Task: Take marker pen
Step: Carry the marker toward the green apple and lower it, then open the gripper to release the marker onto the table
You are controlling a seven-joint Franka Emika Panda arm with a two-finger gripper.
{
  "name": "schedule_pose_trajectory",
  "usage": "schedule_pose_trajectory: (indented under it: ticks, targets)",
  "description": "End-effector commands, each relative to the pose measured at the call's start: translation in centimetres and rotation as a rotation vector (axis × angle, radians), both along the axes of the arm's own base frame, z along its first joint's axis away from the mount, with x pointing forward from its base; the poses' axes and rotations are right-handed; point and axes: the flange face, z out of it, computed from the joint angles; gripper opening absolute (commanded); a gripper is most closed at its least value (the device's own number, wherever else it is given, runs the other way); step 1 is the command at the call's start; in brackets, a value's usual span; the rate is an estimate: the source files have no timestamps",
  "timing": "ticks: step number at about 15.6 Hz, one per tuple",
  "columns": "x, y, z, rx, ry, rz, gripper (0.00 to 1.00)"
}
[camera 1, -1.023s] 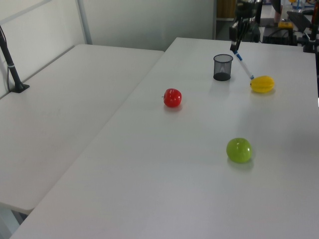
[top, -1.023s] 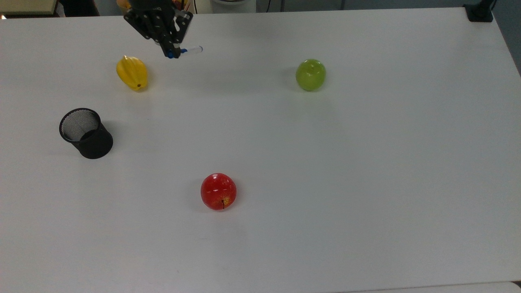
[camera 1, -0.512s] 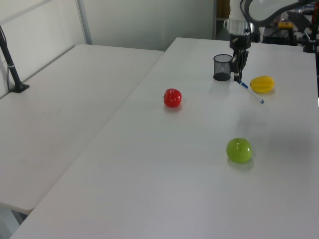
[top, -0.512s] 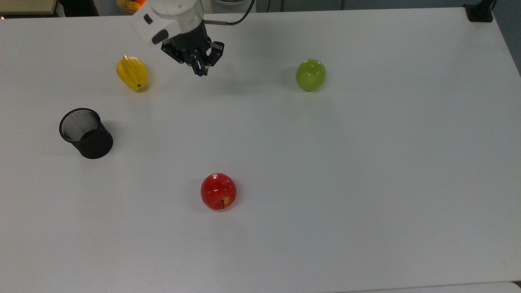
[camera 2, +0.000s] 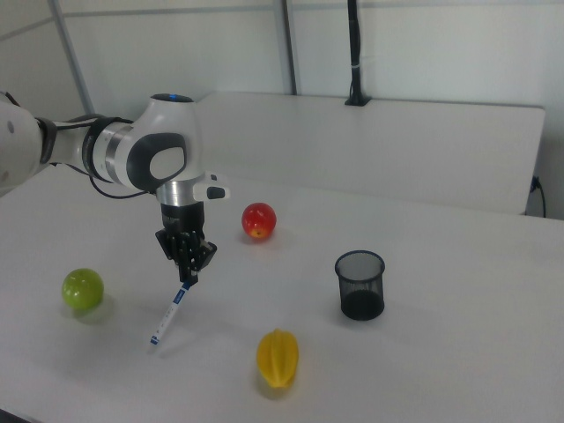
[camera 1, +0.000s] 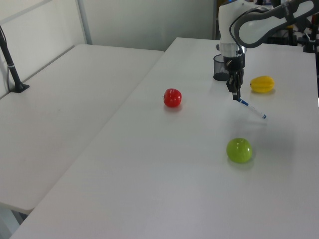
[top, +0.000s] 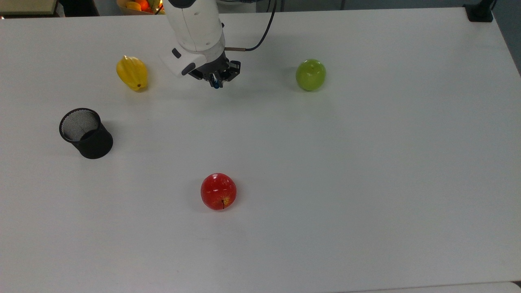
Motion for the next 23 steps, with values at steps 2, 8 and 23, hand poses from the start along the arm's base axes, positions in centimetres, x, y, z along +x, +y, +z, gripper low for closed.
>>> schedule_pose_trajectory:
  ticks: [2, 8, 23]
  targets:
    - [0.4, 1.5, -2.0, -0.056, 0.04, 0.024, 0.27]
    - [0.7, 2.0, -2.3, -0.069, 0.039, 0.031, 0.48]
    - [-5.8, -7.1, 15.9, -0.04, -0.071, -0.129, 1.0]
